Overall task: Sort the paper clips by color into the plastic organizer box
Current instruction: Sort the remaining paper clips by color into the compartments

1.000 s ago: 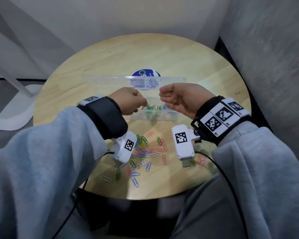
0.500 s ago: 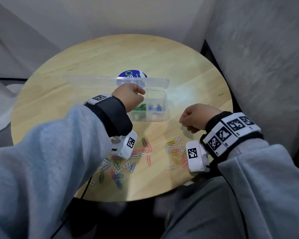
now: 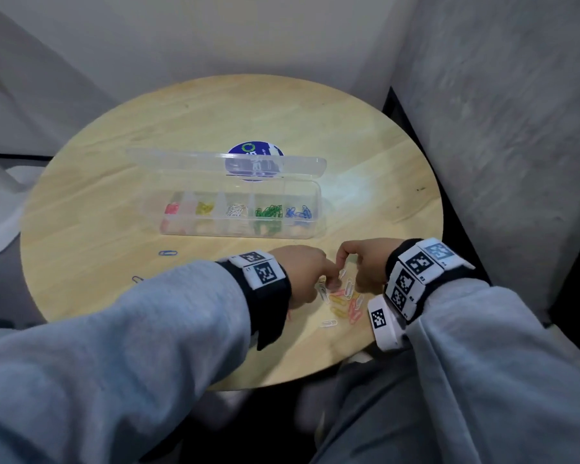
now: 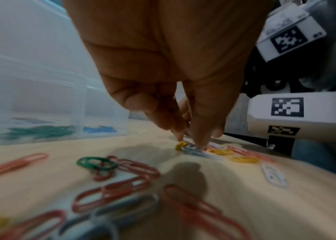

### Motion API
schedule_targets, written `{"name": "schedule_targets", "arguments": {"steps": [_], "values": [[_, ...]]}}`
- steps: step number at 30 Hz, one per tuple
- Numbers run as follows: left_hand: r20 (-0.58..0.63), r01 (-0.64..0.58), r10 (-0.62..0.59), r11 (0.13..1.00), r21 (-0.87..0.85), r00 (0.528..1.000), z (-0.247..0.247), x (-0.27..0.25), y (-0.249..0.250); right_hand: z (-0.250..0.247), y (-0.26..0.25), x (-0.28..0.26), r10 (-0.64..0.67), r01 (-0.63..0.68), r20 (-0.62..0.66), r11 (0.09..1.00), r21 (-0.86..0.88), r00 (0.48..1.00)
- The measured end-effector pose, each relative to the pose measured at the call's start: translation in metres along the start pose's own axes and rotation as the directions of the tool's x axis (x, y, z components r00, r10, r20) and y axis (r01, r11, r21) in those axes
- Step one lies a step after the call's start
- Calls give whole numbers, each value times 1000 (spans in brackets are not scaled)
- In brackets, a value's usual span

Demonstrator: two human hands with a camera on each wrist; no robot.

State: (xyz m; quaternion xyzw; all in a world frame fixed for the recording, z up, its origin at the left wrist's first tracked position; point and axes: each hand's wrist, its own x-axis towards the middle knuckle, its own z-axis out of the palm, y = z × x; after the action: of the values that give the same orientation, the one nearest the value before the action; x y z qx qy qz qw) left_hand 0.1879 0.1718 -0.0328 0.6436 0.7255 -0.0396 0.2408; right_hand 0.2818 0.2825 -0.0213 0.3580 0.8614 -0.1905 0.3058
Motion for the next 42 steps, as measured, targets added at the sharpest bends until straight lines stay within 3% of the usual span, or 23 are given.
{"name": "schedule_targets", "arguments": {"steps": [3, 9, 21, 24, 28, 32, 34, 37, 39, 40, 42], "values": [[17, -25, 25, 999, 35, 1000, 4, 4, 5, 4, 2, 3, -41, 41, -10, 999, -34, 999], [-5, 13, -13, 999, 48, 1000, 8, 12, 3, 10, 2, 11, -84, 83, -162, 996, -8, 983], [-15, 180, -185, 970, -162, 983, 12, 9, -16, 9, -8, 19, -117, 118, -82, 993, 14, 990], [-2, 220, -232, 925, -309, 973, 10, 2, -15, 7, -8, 18, -107, 108, -76, 994, 9, 991], [72, 195, -186, 815, -546, 980, 9, -3, -7, 1, -6, 18, -119, 120, -63, 993, 5, 991], [225, 292, -187, 658, -694, 956, 9, -2, 1, -2, 0, 14, -92, 93, -37, 995, 46, 995], [332, 352, -152, 619, -702, 931, 8, 0, 3, -5, 3, 12, -72, 75, -43, 994, 81, 996], [418, 414, -156, 636, -651, 895, 7, 0, 9, -16, 10, 8, -84, 97, -83, 981, 170, 993], [389, 399, -167, 643, -653, 906, 9, 1, 12, -22, 15, 5, -99, 132, -117, 941, 311, 988], [330, 353, -173, 690, -631, 928, 12, 2, 12, -23, 18, 5, -111, 153, -126, 905, 398, 986], [202, 235, -158, 862, -448, 966, 17, 3, 13, -25, 22, 3, -142, 188, -126, 814, 549, 982]]}}
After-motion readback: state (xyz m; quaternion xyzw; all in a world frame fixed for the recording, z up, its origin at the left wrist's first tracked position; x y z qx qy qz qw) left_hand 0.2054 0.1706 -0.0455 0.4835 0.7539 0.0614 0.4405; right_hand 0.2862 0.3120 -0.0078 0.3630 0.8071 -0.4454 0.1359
